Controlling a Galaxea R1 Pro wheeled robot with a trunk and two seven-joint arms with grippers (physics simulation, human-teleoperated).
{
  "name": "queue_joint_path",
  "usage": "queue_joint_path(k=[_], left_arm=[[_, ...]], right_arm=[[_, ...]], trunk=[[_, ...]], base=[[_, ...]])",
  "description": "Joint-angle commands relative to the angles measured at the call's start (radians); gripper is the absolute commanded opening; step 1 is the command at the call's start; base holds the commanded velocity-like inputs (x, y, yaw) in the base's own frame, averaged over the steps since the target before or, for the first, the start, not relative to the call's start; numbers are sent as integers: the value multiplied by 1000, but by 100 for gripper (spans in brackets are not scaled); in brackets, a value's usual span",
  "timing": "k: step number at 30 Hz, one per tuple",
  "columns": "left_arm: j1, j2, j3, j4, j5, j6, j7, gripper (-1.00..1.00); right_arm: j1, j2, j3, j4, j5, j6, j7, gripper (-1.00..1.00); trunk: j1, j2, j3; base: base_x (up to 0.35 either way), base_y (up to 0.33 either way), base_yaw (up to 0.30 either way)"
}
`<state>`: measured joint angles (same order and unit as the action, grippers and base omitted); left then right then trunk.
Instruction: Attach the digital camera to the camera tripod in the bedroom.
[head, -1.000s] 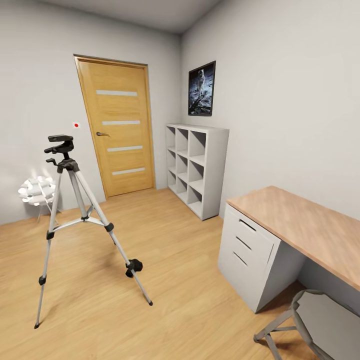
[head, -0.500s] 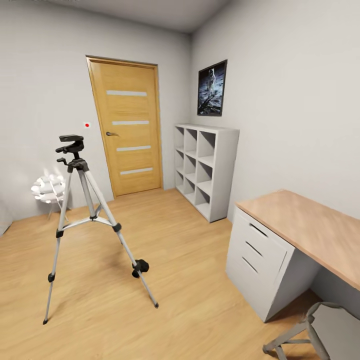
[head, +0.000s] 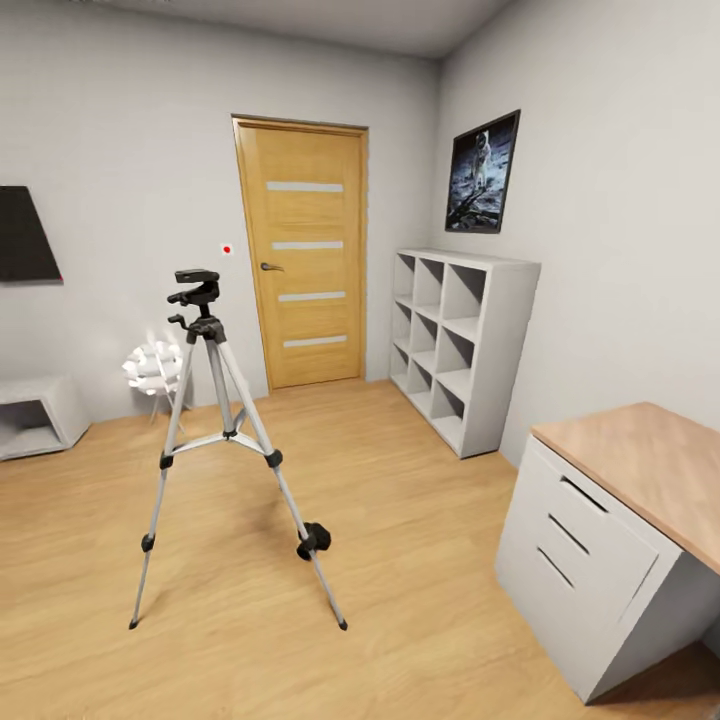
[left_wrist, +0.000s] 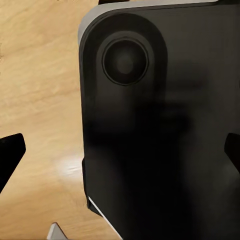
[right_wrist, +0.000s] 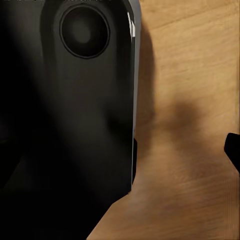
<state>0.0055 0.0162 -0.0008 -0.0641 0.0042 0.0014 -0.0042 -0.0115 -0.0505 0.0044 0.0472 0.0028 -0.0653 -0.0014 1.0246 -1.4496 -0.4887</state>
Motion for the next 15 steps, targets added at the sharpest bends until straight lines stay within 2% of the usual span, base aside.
queue_joint_path(k=[1, 11, 15], left_arm=[[1, 0, 0, -2, 0, 0, 0, 100], [1, 0, -1, -2, 0, 0, 0, 100], [1, 1, 0, -2, 0, 0, 0, 100]], right_arm=[[-1, 0, 1, 3, 0, -7, 0, 100], [-1, 0, 1, 3, 0, -7, 0, 100], [-1, 0, 0, 3, 0, -7, 0, 100]], trunk=[[0, 0, -1], [0, 0, -1], [0, 0, -1]], base=[[178, 15, 281], [182, 53, 276], [183, 36, 141]])
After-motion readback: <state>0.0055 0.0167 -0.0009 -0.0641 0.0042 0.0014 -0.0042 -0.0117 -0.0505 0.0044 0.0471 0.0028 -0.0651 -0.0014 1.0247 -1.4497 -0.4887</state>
